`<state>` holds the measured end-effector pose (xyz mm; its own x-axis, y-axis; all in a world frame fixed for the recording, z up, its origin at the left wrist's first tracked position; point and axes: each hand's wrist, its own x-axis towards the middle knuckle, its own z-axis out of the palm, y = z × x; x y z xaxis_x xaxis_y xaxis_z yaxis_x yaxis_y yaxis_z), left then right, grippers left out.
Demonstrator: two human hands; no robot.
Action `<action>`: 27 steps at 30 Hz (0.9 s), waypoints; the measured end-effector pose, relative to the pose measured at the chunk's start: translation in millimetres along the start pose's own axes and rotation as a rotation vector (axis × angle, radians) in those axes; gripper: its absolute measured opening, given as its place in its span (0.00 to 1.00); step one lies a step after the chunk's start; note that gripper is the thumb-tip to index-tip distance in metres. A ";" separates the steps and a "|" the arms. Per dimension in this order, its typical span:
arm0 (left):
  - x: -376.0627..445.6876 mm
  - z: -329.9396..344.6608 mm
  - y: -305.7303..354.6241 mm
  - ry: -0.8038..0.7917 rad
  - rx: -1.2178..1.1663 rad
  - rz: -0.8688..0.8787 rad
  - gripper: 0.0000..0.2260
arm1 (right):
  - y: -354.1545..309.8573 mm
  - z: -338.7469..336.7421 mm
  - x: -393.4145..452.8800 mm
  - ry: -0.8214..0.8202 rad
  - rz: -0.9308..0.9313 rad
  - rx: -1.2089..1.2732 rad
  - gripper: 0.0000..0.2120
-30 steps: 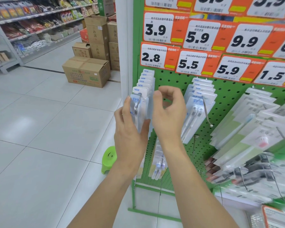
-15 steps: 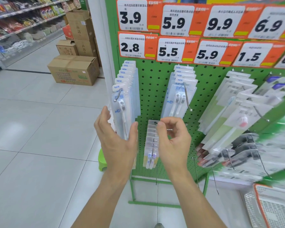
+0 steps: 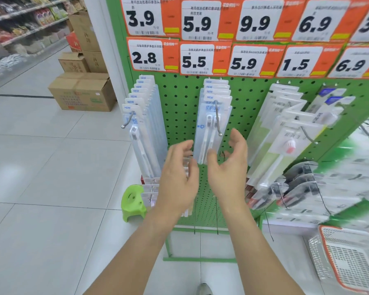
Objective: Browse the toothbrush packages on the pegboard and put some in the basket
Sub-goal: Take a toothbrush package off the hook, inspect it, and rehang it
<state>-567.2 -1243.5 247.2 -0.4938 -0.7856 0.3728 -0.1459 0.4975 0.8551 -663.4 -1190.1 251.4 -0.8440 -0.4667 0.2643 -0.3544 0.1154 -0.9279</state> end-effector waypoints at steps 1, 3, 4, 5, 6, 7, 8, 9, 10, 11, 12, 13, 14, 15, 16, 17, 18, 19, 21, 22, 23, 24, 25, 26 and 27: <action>6.5 3.1 1.3 -0.026 0.014 -0.024 0.20 | 0.8 0.2 3.5 -0.017 0.012 -0.002 0.30; 18.7 10.3 -0.3 -0.090 0.020 -0.083 0.24 | 1.6 1.0 8.2 -0.027 0.020 -0.002 0.28; 24.2 13.5 -0.5 -0.124 0.003 -0.101 0.25 | 1.4 1.7 9.8 -0.021 0.018 0.002 0.27; 28.6 17.1 -2.1 -0.147 -0.035 -0.104 0.26 | 1.3 2.4 10.7 -0.009 0.012 0.010 0.25; 31.7 20.2 -2.9 -0.155 -0.072 -0.104 0.26 | 0.8 2.6 11.0 0.003 0.005 0.018 0.22; 33.6 23.6 -4.3 -0.147 -0.105 -0.108 0.26 | 0.5 3.0 11.1 0.013 -0.003 0.020 0.18; 33.8 25.8 -3.5 -0.117 -0.122 -0.125 0.24 | 0.2 2.6 10.7 0.019 -0.014 0.021 0.14; 33.4 27.1 -3.8 -0.071 -0.135 -0.145 0.22 | 0.6 2.7 10.8 0.020 -0.023 0.022 0.11; 32.4 27.1 -2.1 -0.019 -0.137 -0.165 0.21 | 0.5 2.1 11.0 0.013 -0.031 0.021 0.07; 31.3 26.5 -1.4 0.022 -0.134 -0.175 0.20 | 0.8 1.5 11.6 0.002 -0.037 0.020 0.04; 30.0 25.5 -0.4 0.049 -0.127 -0.176 0.20 | 0.9 0.4 12.0 -0.016 -0.041 0.023 0.02; 29.3 25.1 -1.1 0.065 -0.120 -0.173 0.19 | 0.9 -0.6 12.2 -0.036 -0.039 0.033 0.01; 28.7 24.1 -0.7 0.075 -0.110 -0.173 0.19 | 0.5 -1.9 11.6 -0.055 -0.030 0.047 0.01; 28.3 23.5 -1.2 0.082 -0.103 -0.175 0.20 | 0.7 -2.8 10.7 -0.066 -0.022 0.057 0.01; 27.4 22.8 -0.9 0.085 -0.097 -0.180 0.20 | 0.6 -3.9 9.1 -0.068 -0.019 0.065 0.01; 25.9 21.9 -0.9 0.083 -0.101 -0.184 0.21 | 1.1 -4.7 7.3 -0.059 -0.023 0.076 0.01; 23.7 20.8 0.4 0.076 -0.112 -0.191 0.21 | 1.1 -6.0 5.0 -0.045 -0.032 0.091 0.01; 21.0 19.6 1.4 0.067 -0.131 -0.197 0.21 | 1.7 -6.9 2.8 -0.029 -0.043 0.106 0.02; 15.2 16.2 4.5 0.049 -0.186 -0.205 0.17 | 2.2 -9.7 -2.2 -0.005 -0.065 0.132 0.02; 12.1 14.0 7.2 0.042 -0.217 -0.208 0.14 | 2.7 -11.1 -5.2 0.002 -0.073 0.144 0.02; 8.5 11.7 9.9 0.037 -0.246 -0.211 0.09 | 3.4 -12.7 -8.3 0.011 -0.078 0.159 0.03; 4.7 9.2 13.0 0.034 -0.268 -0.208 0.06 | 3.8 -14.6 -11.3 0.022 -0.081 0.178 0.03; 0.6 6.8 15.9 0.028 -0.287 -0.195 0.04 | 4.7 -16.3 -13.9 0.034 -0.082 0.195 0.04; -3.9 4.8 18.4 0.019 -0.305 -0.183 0.03 | 5.4 -18.5 -16.8 0.041 -0.082 0.207 0.04; -8.6 3.0 20.5 0.009 -0.326 -0.175 0.03 | 6.4 -20.7 -19.9 0.044 -0.081 0.216 0.04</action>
<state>-568.5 -1225.4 260.5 -0.4777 -0.8524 0.2125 0.0539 0.2130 0.9756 -657.2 -1161.9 245.6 -0.8345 -0.4278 0.3472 -0.3313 -0.1139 -0.9366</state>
